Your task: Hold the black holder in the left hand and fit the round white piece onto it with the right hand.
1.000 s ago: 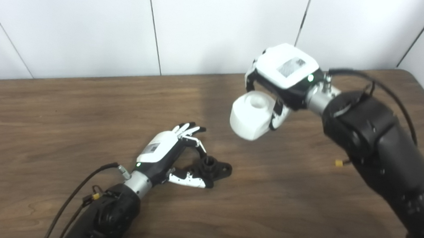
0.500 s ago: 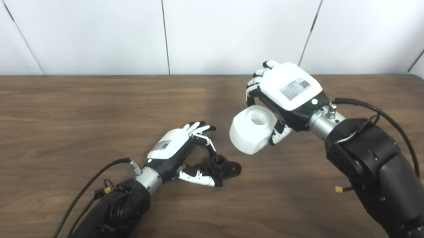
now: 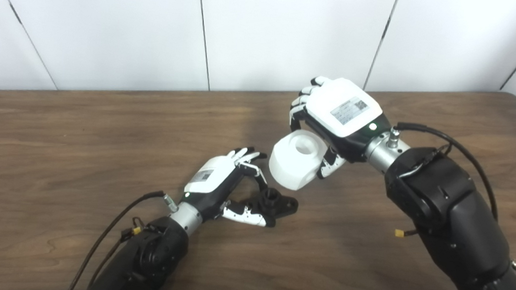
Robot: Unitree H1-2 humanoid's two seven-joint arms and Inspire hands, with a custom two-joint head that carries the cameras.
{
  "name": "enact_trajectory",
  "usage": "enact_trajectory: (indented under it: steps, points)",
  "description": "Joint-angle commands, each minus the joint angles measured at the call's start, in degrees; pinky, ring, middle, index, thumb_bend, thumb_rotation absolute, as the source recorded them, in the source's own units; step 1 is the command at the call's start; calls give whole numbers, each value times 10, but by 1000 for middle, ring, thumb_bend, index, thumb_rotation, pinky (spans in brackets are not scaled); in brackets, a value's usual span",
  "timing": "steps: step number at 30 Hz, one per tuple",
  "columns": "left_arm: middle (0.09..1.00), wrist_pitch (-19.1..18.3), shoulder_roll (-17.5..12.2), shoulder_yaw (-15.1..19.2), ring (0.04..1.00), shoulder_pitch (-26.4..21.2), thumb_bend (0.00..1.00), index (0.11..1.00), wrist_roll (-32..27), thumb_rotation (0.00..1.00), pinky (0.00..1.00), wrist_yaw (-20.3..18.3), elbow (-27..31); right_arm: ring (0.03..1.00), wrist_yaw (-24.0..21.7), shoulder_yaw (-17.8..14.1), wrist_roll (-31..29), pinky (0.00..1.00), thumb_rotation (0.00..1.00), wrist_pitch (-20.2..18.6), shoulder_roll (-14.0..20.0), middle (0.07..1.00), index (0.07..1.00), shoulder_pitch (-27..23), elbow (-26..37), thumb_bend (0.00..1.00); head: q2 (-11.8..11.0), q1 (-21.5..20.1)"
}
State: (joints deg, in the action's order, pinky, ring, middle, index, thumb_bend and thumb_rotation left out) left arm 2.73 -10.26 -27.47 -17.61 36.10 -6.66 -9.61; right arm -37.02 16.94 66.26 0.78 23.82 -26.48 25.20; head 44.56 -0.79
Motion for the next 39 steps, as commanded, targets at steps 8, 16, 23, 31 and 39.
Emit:
enact_trajectory:
  steps: [8, 16, 23, 31, 39]
  points:
    - [932, -39, 2, -24, 1000, 17, 523, 482, 23, 56, 1000, -39, -33, 846, -37, -7, -6, 917, 142, -1, -17, 780, 482, -32, 22, 526, 3, 4]
    - [935, -41, 1, -25, 1000, 16, 524, 482, 27, 57, 1000, -38, -32, 858, -76, -15, -28, 928, 140, -10, -32, 773, 481, -29, 41, 525, 5, 5]
    - [930, -42, 1, -24, 1000, 17, 524, 482, 26, 57, 1000, -38, -28, 842, -82, -14, -30, 872, 141, -4, -33, 776, 481, -25, 46, 525, 7, 7]
    - [931, -50, 1, -27, 1000, 17, 524, 482, 27, 58, 1000, -44, -19, 828, -63, -7, -23, 843, 146, 9, -32, 771, 482, -8, 30, 526, 9, 9]
    - [930, -59, 2, -29, 1000, 20, 524, 482, 22, 57, 1000, -46, -8, 831, -32, -2, -20, 911, 145, 23, -34, 768, 482, 8, 9, 526, 11, 15]
